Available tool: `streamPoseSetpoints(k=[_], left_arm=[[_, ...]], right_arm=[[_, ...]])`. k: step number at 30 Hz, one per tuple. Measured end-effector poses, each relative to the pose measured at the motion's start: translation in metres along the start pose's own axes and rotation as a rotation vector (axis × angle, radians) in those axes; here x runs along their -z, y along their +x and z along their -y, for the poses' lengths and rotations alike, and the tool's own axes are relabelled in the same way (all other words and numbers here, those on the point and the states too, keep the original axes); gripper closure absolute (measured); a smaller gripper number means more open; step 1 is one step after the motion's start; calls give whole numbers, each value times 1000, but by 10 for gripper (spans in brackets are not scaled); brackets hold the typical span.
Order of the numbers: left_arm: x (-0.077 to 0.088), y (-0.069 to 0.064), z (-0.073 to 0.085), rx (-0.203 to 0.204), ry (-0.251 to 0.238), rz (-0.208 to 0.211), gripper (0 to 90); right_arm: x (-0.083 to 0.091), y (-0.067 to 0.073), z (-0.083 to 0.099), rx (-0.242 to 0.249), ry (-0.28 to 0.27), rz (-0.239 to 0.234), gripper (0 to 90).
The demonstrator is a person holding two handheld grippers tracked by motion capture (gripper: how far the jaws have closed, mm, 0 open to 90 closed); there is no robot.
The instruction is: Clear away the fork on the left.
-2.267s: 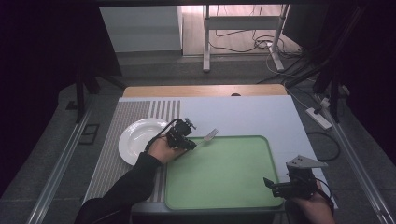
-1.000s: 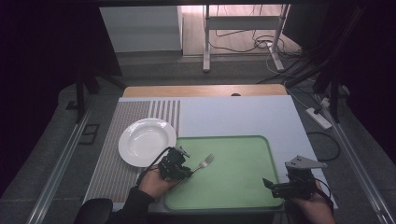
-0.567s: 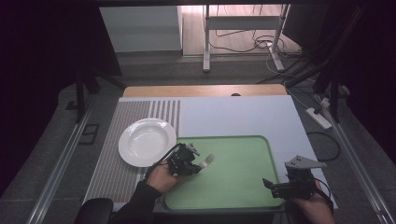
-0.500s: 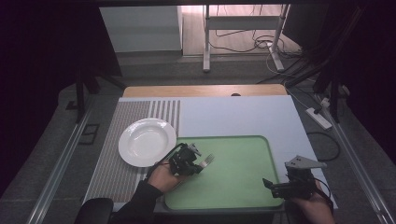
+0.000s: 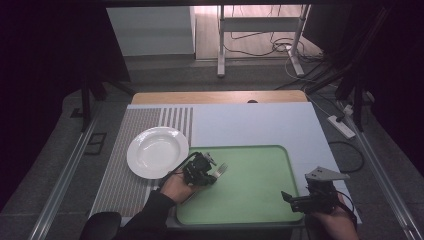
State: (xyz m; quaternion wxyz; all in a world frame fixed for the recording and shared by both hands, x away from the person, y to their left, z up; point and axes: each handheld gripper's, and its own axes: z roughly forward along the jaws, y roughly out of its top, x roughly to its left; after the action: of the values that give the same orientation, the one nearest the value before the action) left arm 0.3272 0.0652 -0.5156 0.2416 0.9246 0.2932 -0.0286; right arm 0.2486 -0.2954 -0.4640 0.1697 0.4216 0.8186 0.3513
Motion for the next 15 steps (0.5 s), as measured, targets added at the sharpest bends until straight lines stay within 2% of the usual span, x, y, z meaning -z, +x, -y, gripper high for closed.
streamPoseSetpoints(k=[9,15], left_arm=[[10,17,12,55,8,-52,893],[15,25,18,94,7,-71,893]], right_arm=[[0,0,0,2,0,1,0],[0,0,0,0,-2,-1,0]])
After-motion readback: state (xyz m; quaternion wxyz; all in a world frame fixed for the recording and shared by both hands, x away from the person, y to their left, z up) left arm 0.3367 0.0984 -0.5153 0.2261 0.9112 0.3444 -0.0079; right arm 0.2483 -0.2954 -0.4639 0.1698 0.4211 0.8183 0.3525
